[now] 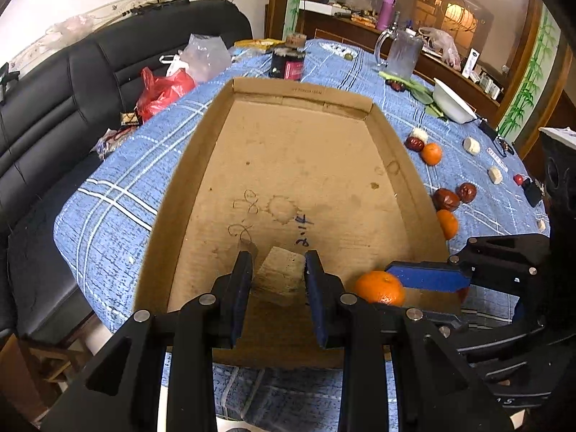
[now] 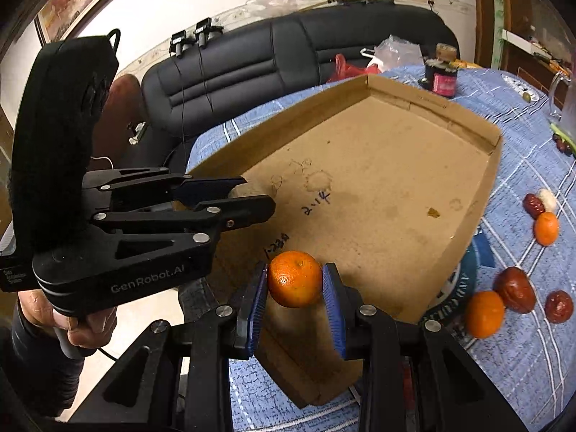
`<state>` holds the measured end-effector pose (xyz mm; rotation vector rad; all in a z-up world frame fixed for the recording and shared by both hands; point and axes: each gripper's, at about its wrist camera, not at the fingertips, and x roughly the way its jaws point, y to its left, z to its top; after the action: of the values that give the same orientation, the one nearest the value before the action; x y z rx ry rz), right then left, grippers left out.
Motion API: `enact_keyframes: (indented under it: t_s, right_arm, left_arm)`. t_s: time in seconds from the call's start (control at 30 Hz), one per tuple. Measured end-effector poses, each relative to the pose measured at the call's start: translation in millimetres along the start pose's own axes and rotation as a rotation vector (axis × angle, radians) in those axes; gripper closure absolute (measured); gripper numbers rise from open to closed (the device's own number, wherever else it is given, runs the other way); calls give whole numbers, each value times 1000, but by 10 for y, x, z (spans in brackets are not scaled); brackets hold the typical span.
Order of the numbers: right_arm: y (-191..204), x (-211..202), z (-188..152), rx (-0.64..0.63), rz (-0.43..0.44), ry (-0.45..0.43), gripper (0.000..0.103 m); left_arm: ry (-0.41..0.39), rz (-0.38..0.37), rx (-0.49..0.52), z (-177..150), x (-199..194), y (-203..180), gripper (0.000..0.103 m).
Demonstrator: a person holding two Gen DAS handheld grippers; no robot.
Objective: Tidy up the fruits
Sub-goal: 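Carry the cream cube in the left tool and the orange in the right tool over the cardboard tray, then open the left tool to drop the cube while the right tool releases the orange into the tray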
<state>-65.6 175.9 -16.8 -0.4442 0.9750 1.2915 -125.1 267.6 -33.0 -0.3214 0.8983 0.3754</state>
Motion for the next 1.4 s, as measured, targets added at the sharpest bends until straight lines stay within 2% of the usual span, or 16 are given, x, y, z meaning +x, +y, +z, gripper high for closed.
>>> enact_keyframes:
  t_s: [0.2, 0.27, 0.3, 0.33, 0.37, 0.43, 0.6, 0.73, 0.9, 1.1, 1.4]
  right_arm:
    - [-3, 32, -10, -4, 5, 11, 69]
    - [7, 25, -19, -9, -4, 12, 69]
    - [14, 21, -30, -10, -11, 12, 62]
    - [20, 5, -41, -10, -14, 8, 57]
    - [22, -11, -47, -11, -15, 5, 57]
    - [33, -69, -69, -10, -20, -5, 55]
    - [11, -343, -141, 9, -18, -58, 48]
    - [-108, -648, -278, 60, -20, -115, 47]
    - [-346, -924, -481, 121, -76, -143, 47]
    - [-620, -1118, -686, 185, -119, -156, 47]
    - [-904, -1404, -1030, 250, -181, -180, 47]
  left_arm:
    - [6, 14, 5, -6, 36, -13, 76]
    - [14, 28, 7, -7, 55, -19, 68]
    - [13, 36, 3, -12, 53, -18, 65]
    - [11, 38, -1, -12, 49, -6, 58]
    - [10, 40, -7, -13, 41, 3, 51]
    - [0, 42, -20, -17, 6, 22, 48]
    - [-11, 42, -49, -9, -72, 69, 48]
    - [-23, 37, -79, -15, -140, 90, 48]
    - [-33, 37, -99, -33, -184, 58, 48]
    - [-48, 16, -65, -33, -287, -142, 48]
    - [-50, -56, 32, -20, -346, -696, 48]
